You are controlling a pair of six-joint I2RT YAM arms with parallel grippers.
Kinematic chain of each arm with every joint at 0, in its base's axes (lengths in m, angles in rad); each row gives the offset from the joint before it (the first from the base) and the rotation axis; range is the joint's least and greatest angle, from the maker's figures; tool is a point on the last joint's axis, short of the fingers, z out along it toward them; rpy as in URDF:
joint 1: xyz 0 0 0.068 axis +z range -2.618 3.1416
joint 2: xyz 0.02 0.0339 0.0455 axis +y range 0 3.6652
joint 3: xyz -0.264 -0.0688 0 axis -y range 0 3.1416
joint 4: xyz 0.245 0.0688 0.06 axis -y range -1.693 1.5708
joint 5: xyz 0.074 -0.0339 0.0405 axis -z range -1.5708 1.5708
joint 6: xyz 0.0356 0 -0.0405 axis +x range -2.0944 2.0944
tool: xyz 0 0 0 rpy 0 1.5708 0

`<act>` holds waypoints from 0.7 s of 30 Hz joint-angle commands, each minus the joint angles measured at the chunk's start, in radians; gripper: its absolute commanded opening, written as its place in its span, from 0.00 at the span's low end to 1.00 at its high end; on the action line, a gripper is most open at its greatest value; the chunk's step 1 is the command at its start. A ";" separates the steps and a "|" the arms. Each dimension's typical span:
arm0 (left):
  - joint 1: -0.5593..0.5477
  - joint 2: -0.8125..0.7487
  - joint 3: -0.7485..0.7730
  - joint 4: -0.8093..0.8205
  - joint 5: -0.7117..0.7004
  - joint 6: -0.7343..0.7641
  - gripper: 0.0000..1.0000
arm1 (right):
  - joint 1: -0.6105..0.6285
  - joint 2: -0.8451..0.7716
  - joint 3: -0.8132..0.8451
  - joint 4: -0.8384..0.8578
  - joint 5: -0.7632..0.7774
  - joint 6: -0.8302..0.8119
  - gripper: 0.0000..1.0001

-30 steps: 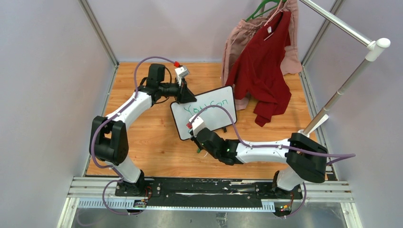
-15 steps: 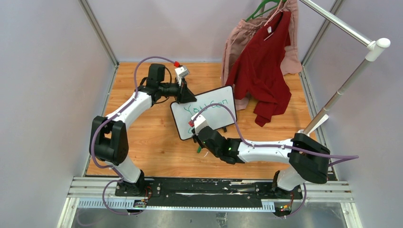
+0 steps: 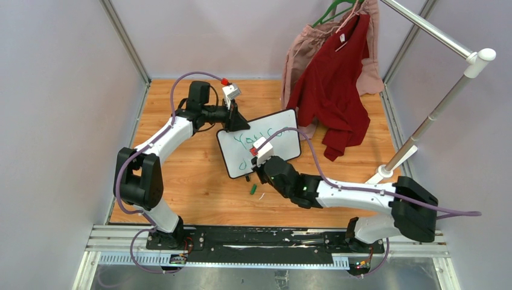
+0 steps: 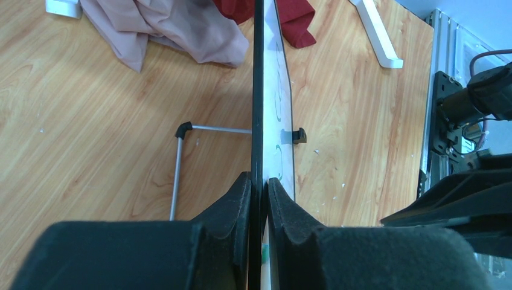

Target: Write a sentence on the whiteboard

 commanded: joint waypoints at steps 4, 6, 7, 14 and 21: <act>-0.010 -0.026 -0.016 0.039 -0.034 0.032 0.00 | -0.019 -0.079 -0.027 0.006 0.015 -0.025 0.00; -0.010 -0.027 -0.018 0.039 -0.034 0.032 0.00 | -0.033 -0.075 -0.021 0.021 0.009 -0.022 0.00; -0.010 -0.028 -0.019 0.040 -0.034 0.032 0.00 | -0.040 -0.072 -0.020 0.031 0.001 -0.022 0.00; -0.010 -0.026 -0.018 0.041 -0.034 0.030 0.00 | -0.045 -0.026 0.016 0.079 -0.061 -0.024 0.00; -0.011 -0.024 -0.018 0.043 -0.034 0.028 0.00 | -0.045 0.002 0.050 0.095 -0.087 -0.024 0.00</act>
